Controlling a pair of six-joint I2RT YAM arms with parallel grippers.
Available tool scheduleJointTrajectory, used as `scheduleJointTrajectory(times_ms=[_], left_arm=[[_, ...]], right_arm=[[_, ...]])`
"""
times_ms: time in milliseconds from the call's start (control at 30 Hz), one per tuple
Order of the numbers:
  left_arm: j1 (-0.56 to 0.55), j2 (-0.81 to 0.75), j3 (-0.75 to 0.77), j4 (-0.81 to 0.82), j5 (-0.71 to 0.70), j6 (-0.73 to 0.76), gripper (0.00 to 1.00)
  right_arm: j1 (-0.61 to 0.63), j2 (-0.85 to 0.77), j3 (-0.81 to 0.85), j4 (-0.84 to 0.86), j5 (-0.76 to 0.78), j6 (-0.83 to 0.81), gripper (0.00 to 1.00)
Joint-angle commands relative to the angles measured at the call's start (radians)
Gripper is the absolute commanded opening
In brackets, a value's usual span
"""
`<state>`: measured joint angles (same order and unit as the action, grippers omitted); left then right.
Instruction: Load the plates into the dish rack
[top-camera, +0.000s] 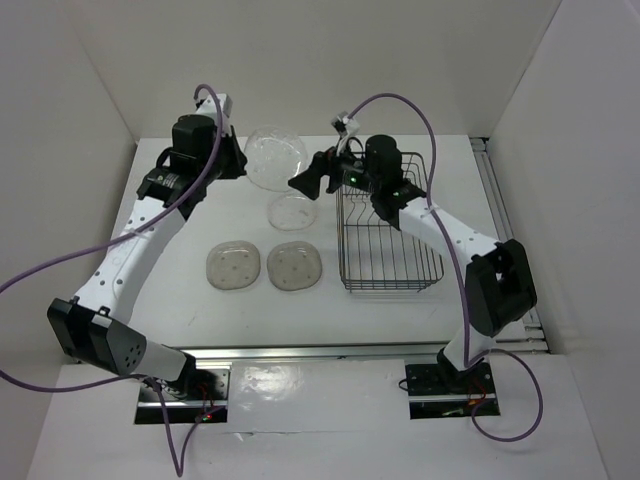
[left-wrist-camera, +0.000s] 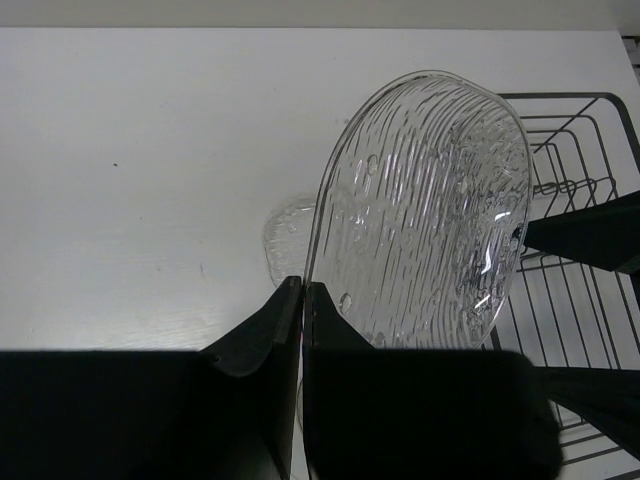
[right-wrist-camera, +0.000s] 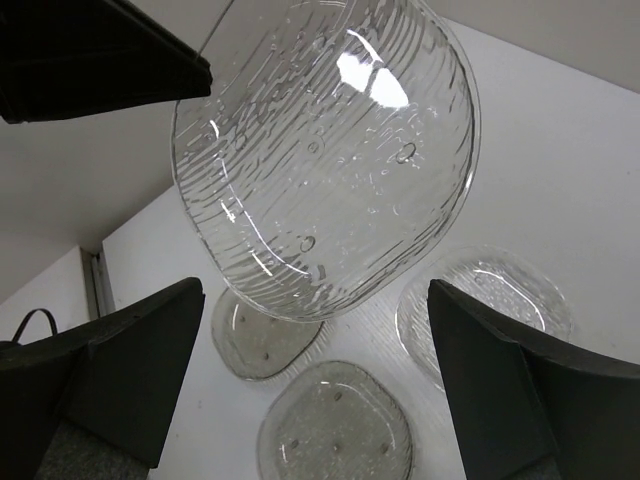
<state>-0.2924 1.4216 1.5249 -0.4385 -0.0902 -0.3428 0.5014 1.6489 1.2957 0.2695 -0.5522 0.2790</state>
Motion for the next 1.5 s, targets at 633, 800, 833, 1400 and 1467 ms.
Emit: scheduleJointTrajectory(times_ms=[633,800,833,1400,1467], left_arm=[[-0.054,-0.029,-0.012,0.029,0.061,-0.041,0.0],[-0.054,-0.006,0.0,0.018,0.034,-0.076,0.46],[-0.054,-0.006,0.0,0.018,0.033,-0.087,0.94],[-0.034,-0.006,0.198,-0.278,-0.229,-0.154,1.0],[-0.013,0.005,0.207,-0.278,-0.203,-0.163,1.0]], right_arm=[[-0.032,0.101,0.134,0.068,0.066,0.061,0.0],[-0.052,0.063,0.105,0.056,0.118,0.089,0.0],[-0.052,0.049,0.105,0.033,0.142,0.089,0.0],[-0.124,-0.186,0.033,-0.492,1.28,0.087,0.0],[-0.092,-0.143,0.056,-0.565,1.351,0.132,0.0]])
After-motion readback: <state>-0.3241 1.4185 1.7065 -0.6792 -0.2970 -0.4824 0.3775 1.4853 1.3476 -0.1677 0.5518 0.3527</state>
